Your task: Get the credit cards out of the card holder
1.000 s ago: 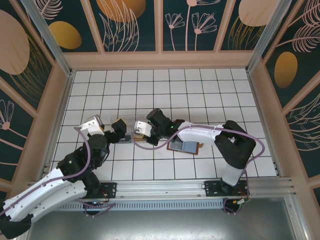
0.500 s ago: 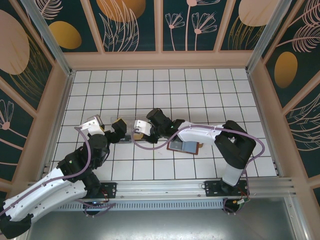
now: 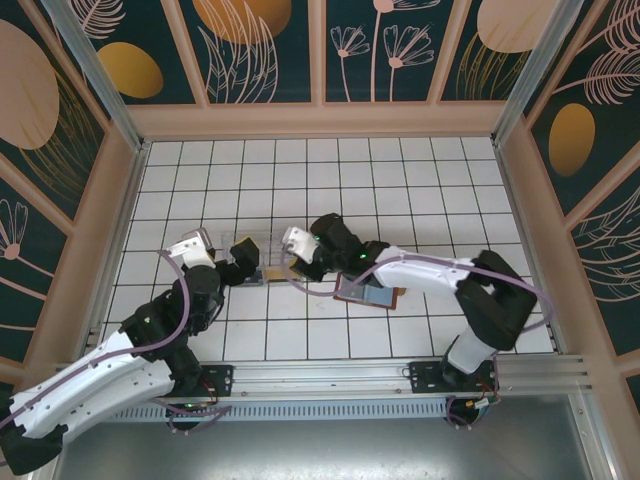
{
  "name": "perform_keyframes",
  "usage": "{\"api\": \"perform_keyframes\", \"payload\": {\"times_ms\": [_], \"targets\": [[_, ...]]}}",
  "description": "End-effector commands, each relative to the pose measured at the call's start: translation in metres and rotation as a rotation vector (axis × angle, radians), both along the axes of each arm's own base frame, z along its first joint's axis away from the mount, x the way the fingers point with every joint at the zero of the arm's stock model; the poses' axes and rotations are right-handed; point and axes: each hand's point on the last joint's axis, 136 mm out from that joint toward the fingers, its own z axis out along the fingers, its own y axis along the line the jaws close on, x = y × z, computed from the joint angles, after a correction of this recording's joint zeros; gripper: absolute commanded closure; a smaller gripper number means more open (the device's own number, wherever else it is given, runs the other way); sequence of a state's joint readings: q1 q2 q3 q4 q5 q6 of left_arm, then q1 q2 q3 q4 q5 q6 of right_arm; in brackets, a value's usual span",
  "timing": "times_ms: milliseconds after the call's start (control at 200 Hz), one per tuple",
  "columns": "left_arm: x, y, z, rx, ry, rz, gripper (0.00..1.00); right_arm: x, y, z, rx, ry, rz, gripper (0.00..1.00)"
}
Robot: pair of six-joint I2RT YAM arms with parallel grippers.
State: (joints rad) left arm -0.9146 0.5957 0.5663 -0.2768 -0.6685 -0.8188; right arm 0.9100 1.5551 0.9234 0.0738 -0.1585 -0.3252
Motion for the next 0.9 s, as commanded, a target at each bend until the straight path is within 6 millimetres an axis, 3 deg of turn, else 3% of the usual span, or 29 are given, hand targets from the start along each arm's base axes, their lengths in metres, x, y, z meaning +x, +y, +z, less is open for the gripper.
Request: {"api": "perform_keyframes", "payload": {"times_ms": [0, 145, 245, 410, 540, 656, 896], "targets": [[0.004, -0.019, 0.008, -0.027, -0.015, -0.065, 0.01, 0.013, -0.026, 0.047, 0.232, 0.058, -0.180, 0.72], [0.011, -0.055, -0.004, -0.028, 0.035, -0.168, 0.02, 0.017, -0.082, 0.055, 0.348, 0.110, -0.400, 0.71], [0.016, -0.088, -0.021, -0.045, 0.101, -0.255, 0.04, 0.011, -0.115, 0.041, 0.371, 0.178, -0.524, 0.71], [0.023, -0.146, -0.060, -0.052, 0.226, -0.411, 0.19, 0.000, -0.160, 0.015, 0.409, 0.294, -0.744, 0.71], [0.027, -0.191, -0.091, -0.042, 0.346, -0.527, 0.31, -0.009, -0.182, -0.007, 0.420, 0.409, -0.880, 0.73], [0.026, -0.223, -0.112, -0.058, 0.429, -0.615, 0.36, -0.018, -0.208, -0.039, 0.367, 0.529, -1.042, 0.80], [0.016, -0.256, -0.151, -0.099, 0.585, -0.719, 0.38, -0.038, -0.233, -0.084, 0.344, 0.682, -1.190, 0.86]]}}
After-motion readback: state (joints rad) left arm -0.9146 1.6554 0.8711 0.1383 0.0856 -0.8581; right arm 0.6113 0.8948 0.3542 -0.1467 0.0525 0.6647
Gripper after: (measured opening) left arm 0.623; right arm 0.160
